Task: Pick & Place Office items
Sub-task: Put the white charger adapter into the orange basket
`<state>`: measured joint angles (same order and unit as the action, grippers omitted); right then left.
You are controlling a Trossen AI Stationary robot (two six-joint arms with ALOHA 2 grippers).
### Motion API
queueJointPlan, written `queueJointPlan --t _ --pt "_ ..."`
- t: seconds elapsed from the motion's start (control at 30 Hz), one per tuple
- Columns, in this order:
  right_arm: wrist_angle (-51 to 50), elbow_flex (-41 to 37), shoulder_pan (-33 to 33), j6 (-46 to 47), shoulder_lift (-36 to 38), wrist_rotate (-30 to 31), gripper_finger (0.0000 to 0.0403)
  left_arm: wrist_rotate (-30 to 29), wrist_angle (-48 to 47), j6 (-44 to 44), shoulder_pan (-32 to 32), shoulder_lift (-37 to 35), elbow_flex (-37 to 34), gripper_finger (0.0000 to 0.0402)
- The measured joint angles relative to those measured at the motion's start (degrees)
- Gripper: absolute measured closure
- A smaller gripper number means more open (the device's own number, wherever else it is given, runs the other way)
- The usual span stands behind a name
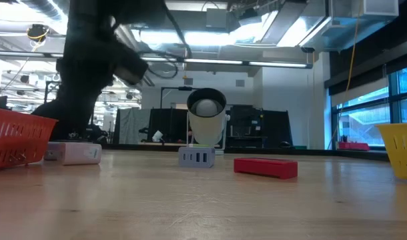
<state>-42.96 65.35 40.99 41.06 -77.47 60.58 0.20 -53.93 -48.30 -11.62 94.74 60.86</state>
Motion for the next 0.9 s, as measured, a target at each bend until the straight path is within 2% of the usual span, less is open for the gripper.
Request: queueJointPlan --t 0.23,0.9 --pt "0.04 -0.01 0.00 -0.01 0.00 -0.20 0.0179 1.34 0.02 1.59 0.04 3.19 0.00 0.0142" --pt "0.57 -0.01 2.36 0.02 0.02 -0.13 0.0179 1.53 4.71 3.52 0.98 5.04 0.00 0.0142"
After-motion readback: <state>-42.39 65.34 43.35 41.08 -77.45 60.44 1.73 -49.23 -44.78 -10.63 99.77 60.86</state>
